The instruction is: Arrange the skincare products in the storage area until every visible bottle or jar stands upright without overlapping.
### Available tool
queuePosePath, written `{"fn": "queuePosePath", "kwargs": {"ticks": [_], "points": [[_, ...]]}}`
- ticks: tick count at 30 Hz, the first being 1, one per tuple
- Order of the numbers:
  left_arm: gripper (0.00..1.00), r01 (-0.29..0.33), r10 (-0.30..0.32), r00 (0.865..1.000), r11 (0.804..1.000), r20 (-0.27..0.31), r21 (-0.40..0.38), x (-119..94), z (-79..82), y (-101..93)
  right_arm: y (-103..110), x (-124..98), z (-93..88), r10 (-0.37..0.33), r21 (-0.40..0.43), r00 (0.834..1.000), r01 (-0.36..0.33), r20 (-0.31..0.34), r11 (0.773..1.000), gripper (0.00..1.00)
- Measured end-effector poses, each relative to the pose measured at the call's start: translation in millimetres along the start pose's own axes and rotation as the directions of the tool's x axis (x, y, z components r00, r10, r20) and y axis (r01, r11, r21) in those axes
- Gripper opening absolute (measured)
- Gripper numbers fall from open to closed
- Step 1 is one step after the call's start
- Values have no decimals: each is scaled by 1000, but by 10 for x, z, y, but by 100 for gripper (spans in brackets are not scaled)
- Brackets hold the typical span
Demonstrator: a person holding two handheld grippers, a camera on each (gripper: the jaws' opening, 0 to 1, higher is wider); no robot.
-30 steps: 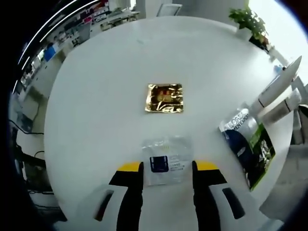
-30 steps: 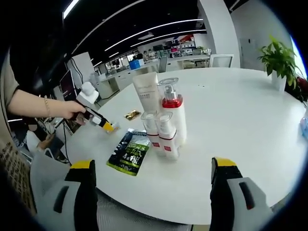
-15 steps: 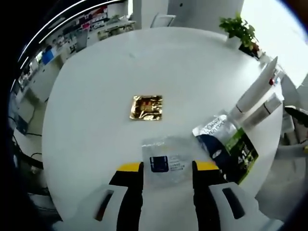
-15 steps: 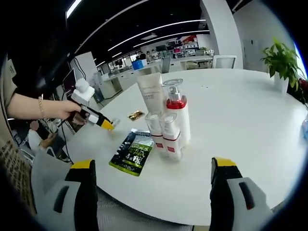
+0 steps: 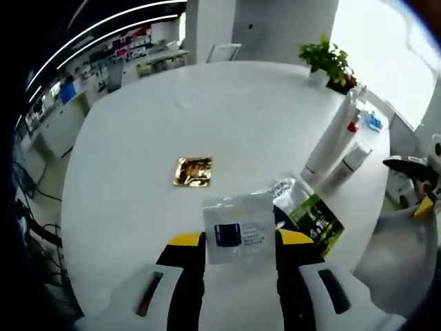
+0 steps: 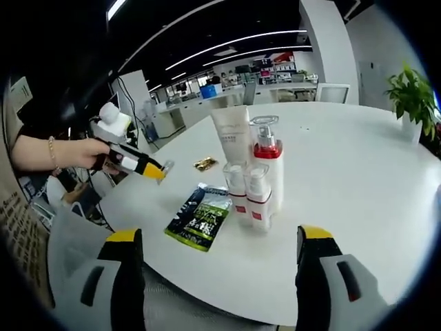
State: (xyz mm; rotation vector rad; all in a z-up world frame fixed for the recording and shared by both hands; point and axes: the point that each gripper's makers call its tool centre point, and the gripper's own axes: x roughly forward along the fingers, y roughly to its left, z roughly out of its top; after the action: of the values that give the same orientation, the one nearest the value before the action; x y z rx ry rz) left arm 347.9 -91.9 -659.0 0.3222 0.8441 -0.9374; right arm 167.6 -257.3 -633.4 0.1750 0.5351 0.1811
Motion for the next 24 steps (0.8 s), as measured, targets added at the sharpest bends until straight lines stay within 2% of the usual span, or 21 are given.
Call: {"fn": "queuePosePath", "kwargs": {"ticks": [6, 10, 13, 17, 18, 20, 24], "points": [[38, 2, -2, 998, 1000, 56, 10, -175, 93, -123, 118, -4, 19, 56, 15, 998, -56, -16, 998, 85], [38, 12, -15, 996, 999, 85, 35, -240, 117, -233, 219, 24, 83, 114, 38, 993, -114, -24, 993, 72], [38, 19, -23, 995, 999, 101, 43, -280, 107, -304, 275, 71, 165, 139, 44, 990, -139, -10, 989, 66], [38, 25, -33, 991, 998, 126, 65, -361, 118, -408, 422, 150, 320, 204, 77, 979, -205, 23, 976, 57], [38, 27, -39, 990, 996, 136, 83, -388, 126, -444, 468, 176, 347, 218, 73, 976, -218, 20, 973, 56], [38, 29, -42, 988, 996, 146, 88, -430, 128, -484, 548, 216, 378, 247, 12, 969, -247, 11, 969, 55], [38, 26, -40, 985, 996, 169, 85, -514, 152, -537, 707, 326, 453, 285, 26, 958, -285, 14, 958, 51]]}}
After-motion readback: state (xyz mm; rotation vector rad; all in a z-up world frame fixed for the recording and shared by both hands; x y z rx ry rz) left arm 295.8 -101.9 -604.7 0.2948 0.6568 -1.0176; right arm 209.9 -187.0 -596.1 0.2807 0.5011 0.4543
